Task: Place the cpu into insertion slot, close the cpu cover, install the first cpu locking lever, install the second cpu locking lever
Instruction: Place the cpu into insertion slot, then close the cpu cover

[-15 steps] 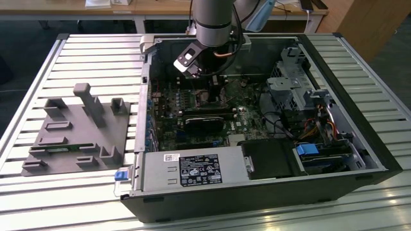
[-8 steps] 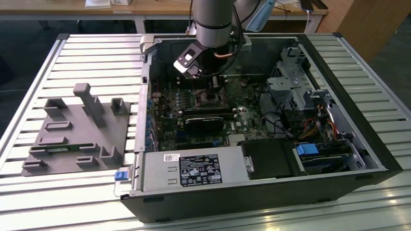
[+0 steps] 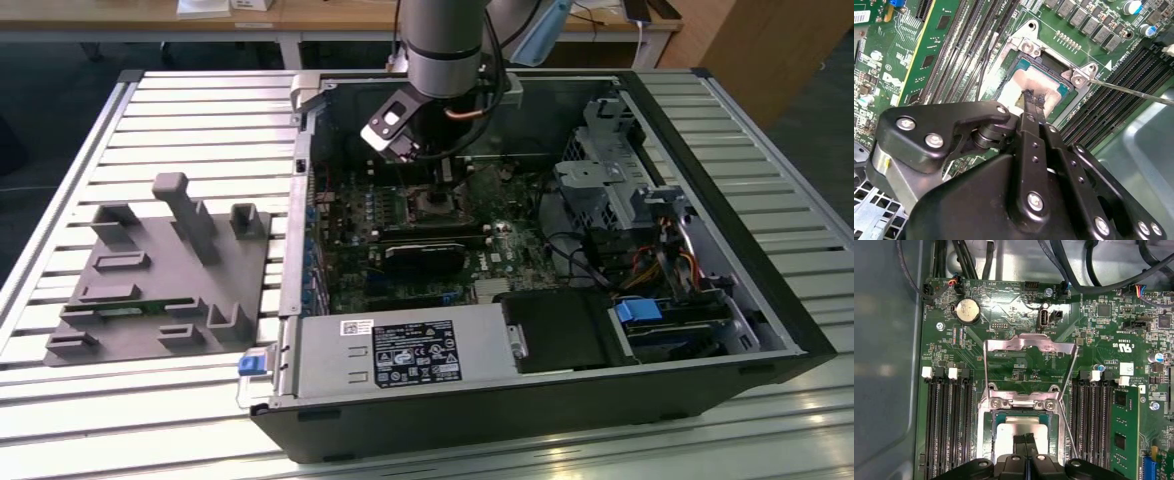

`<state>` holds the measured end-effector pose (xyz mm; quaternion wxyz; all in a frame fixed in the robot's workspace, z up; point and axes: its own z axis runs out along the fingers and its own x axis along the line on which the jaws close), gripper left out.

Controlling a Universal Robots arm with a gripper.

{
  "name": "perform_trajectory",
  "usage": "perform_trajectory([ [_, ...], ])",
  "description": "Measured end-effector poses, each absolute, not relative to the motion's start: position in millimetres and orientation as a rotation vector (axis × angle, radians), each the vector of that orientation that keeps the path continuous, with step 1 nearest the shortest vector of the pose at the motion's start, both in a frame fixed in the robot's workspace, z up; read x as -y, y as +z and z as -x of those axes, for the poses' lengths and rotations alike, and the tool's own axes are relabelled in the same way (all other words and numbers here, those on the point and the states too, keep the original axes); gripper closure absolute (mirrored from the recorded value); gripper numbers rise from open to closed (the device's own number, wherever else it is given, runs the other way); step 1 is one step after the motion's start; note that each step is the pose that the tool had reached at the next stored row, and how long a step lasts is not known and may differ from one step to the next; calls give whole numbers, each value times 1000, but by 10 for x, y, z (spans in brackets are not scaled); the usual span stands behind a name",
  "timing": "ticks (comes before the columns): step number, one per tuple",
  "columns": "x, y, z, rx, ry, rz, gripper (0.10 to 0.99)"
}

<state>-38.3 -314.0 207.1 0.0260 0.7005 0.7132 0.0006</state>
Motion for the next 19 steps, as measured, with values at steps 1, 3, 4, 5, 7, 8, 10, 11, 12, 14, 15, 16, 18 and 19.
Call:
perform_trajectory([
  [1, 3140, 2073, 383, -2204, 2, -2165, 965],
  [3, 3140, 2076, 383, -2204, 2, -2165, 965],
  [4, 3140, 2077, 383, -2204, 2, -2165, 965],
  [5, 3140, 2078, 383, -2204, 2, -2165, 965],
  [7, 3140, 2080, 383, -2204, 2, -2165, 965],
  [8, 3140, 2081, 383, -2204, 2, -2165, 965],
  [10, 3141, 2091, 384, -2204, 1, -2165, 965],
  [11, 3140, 2095, 383, -2204, 2, -2165, 965],
  [12, 3140, 2098, 383, -2204, 2, -2165, 965],
  [14, 3140, 2111, 383, -2204, 2, -2165, 965],
  [15, 3140, 2121, 383, -2204, 2, -2165, 965],
  [16, 3140, 2131, 383, -2204, 2, -2165, 965],
  [18, 3140, 2153, 383, -2204, 2, -2165, 965],
  [19, 3140, 2163, 383, -2204, 2, -2165, 965],
])
